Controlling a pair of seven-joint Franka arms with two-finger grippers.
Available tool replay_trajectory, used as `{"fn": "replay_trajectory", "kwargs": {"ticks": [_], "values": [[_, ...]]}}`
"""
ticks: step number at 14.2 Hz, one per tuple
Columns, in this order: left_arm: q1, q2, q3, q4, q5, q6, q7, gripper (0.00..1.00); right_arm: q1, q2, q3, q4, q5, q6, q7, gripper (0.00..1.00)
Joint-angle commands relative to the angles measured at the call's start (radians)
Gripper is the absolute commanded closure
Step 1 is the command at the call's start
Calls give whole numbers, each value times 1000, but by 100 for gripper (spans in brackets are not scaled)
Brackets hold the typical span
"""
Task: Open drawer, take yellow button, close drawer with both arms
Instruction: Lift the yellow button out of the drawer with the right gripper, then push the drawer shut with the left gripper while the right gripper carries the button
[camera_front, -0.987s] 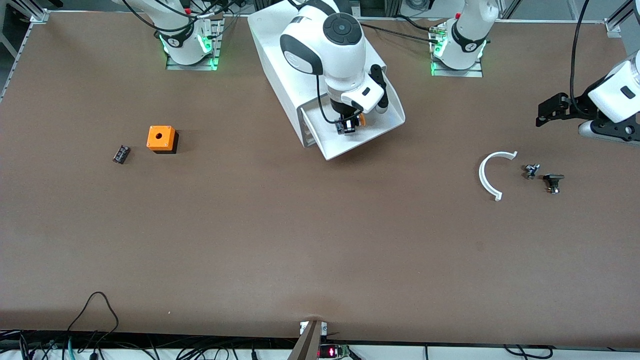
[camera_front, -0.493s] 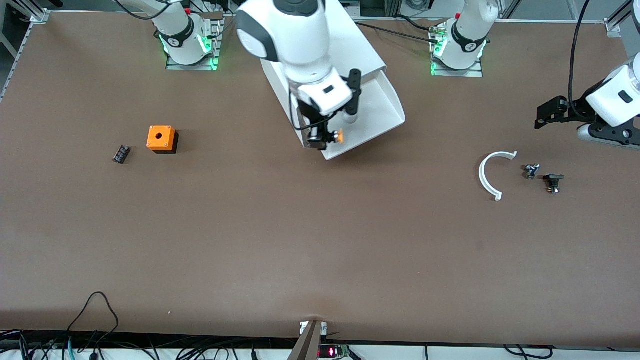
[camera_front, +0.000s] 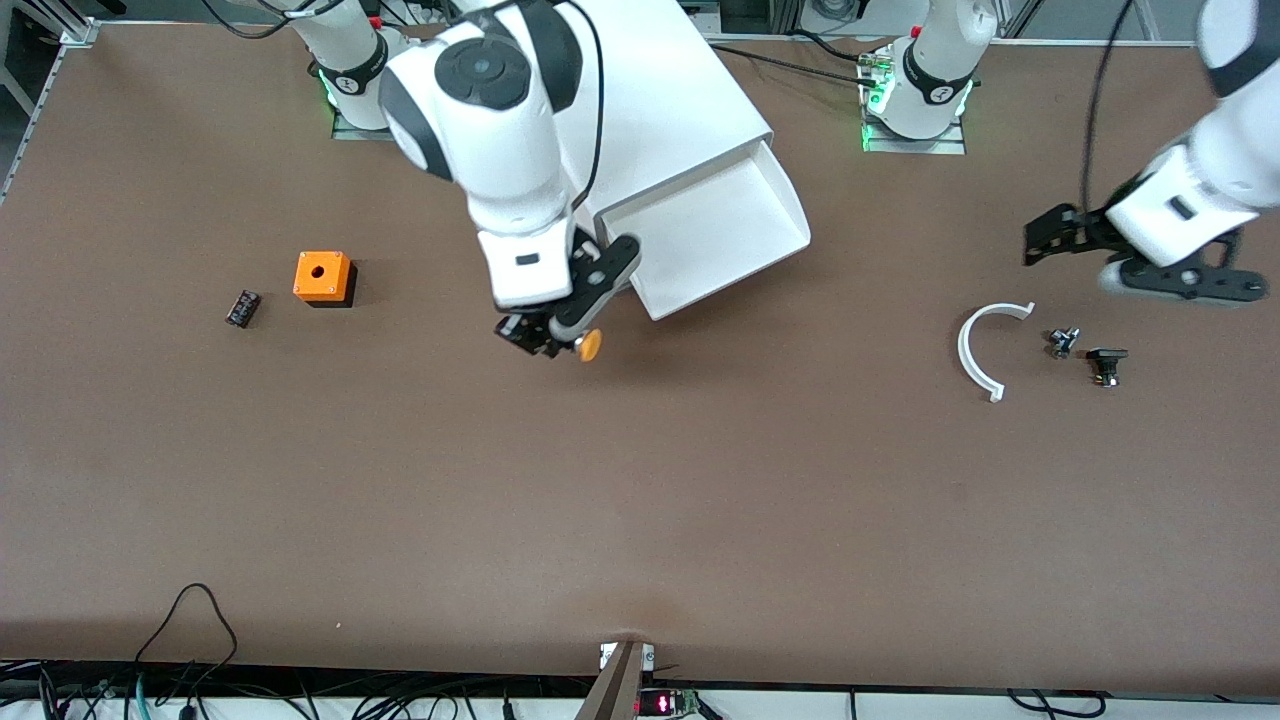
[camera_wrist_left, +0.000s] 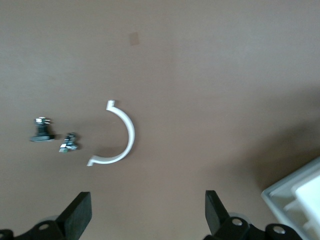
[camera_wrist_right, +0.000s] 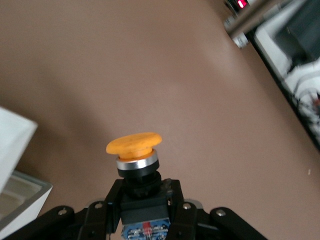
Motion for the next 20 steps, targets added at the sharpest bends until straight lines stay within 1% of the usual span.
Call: {"fn": "replay_trajectory", "kwargs": {"ticks": [1, 2, 4, 6, 8, 10, 11, 12, 13, 15, 16, 18, 19, 20], "values": [[-49, 4, -33, -109, -43, 121, -132, 0, -36, -41, -41, -111, -3, 6, 122, 63], [-51, 21, -56, -132, -73, 166, -180, 0, -50, -44, -58, -141, -3, 7, 138, 63], [-52, 64, -111, -168, -84, 262, -282, 0, -73, -47, -91, -188, 4, 9, 210, 63], [-54, 82, -172, -220, -83, 371, -392, 0, -111, -49, -110, -217, 88, 0, 293, 63], [-54, 84, -240, -303, -83, 495, -458, 0, -149, -49, -139, -262, 145, 9, 364, 63], [-54, 89, -290, -381, -83, 615, -547, 0, -197, -46, -144, -303, 158, 33, 367, 63], [-57, 93, -315, -407, -84, 655, -587, 0, -217, -43, -144, -326, 158, 45, 367, 63], [-63, 96, -339, -426, -83, 680, -635, 0, -241, -40, -145, -355, 156, 59, 361, 63], [-66, 96, -361, -433, -83, 683, -693, 0, -272, -40, -144, -391, 153, 90, 350, 63], [-69, 95, -416, -446, -84, 683, -780, 0, -300, -35, -145, -452, 155, 139, 350, 62], [-77, 96, -445, -449, -84, 683, -832, 0, -335, -26, -144, -489, 146, 192, 344, 62], [-78, 95, -497, -472, -87, 683, -883, 0, -398, -3, -144, -575, 144, 371, 187, 62], [-78, 90, -522, -484, -107, 683, -885, 0, -419, 9, -144, -601, 146, 441, 130, 62], [-78, 89, -537, -490, -147, 679, -887, 0, -429, 11, -144, -619, 146, 476, 108, 62]]}}
